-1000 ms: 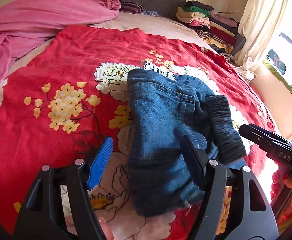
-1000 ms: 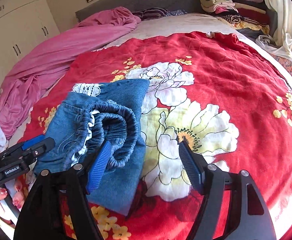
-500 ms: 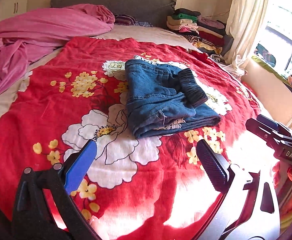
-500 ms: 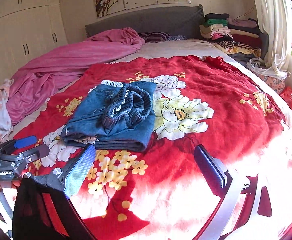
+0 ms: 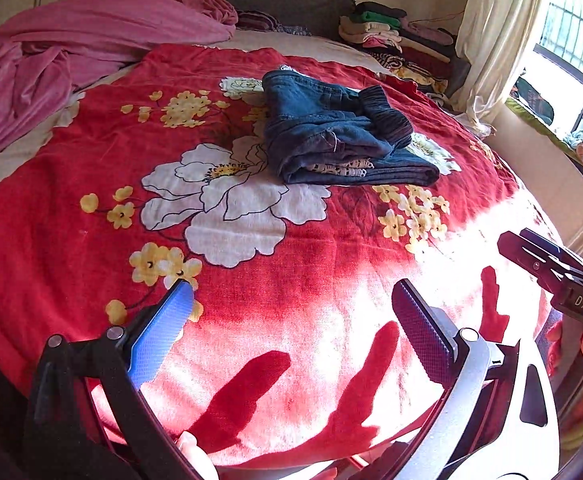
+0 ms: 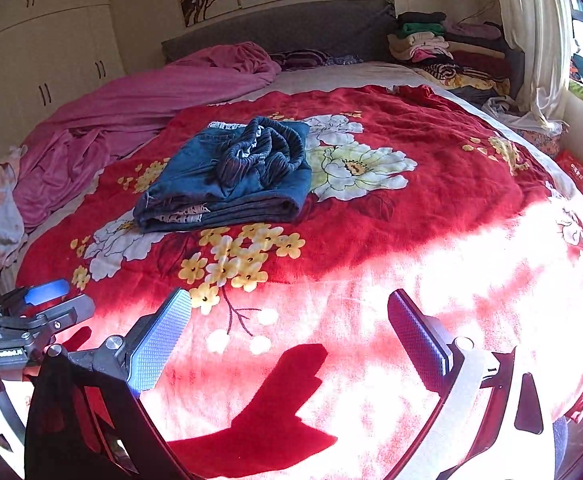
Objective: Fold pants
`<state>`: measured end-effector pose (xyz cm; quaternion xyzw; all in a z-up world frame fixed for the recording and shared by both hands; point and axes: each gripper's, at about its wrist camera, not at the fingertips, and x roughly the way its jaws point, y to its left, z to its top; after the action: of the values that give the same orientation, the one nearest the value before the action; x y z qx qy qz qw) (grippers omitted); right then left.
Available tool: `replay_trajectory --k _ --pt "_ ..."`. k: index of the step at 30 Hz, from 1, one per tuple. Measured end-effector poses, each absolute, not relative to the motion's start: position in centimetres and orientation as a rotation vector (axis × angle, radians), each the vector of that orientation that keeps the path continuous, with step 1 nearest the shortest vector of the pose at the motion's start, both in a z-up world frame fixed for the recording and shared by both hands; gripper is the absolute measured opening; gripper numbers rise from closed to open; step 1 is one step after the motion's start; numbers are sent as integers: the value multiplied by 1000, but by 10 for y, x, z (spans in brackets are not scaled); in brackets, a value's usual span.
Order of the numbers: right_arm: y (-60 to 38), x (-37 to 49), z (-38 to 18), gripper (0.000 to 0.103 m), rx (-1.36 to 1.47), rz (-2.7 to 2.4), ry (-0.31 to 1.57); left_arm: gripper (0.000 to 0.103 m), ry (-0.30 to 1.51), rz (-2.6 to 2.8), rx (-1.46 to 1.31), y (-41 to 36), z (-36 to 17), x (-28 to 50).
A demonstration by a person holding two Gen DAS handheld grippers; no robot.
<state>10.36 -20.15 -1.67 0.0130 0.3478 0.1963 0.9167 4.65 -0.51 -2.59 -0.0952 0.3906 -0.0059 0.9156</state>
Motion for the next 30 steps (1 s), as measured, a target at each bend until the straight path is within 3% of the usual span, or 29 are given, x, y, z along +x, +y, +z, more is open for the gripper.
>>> replay_trajectory --k 30 --pt "-196 96 -11 98 7 416 717 93 803 9 -200 -4 -21 44"
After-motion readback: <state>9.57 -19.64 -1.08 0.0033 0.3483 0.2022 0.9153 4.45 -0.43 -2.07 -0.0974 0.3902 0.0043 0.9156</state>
